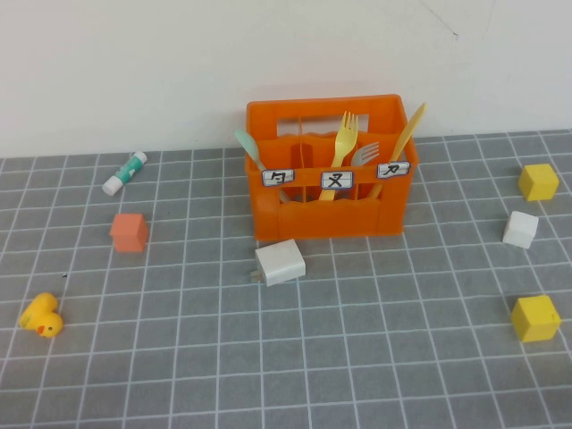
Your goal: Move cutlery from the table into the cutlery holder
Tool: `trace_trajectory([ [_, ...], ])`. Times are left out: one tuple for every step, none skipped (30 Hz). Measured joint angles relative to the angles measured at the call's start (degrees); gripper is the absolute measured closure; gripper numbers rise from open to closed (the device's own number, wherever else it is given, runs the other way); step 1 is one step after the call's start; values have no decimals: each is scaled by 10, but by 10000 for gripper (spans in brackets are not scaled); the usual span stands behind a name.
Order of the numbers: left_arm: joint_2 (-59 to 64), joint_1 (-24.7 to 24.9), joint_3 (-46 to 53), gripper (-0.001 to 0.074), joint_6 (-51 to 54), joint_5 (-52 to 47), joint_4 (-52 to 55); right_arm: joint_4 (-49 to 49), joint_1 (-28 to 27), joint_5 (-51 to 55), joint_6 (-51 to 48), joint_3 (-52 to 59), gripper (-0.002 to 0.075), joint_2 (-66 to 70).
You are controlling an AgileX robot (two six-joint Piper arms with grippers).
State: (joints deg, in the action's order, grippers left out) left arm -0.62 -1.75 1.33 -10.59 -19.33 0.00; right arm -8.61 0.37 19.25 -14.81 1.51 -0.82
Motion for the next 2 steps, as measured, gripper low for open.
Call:
trace_trajectory([
  [0,0,0,736,0,0,0,1,0,0,0,0,727,0],
  [0,0,0,736,0,0,0,3,0,1,0,0,727,0],
])
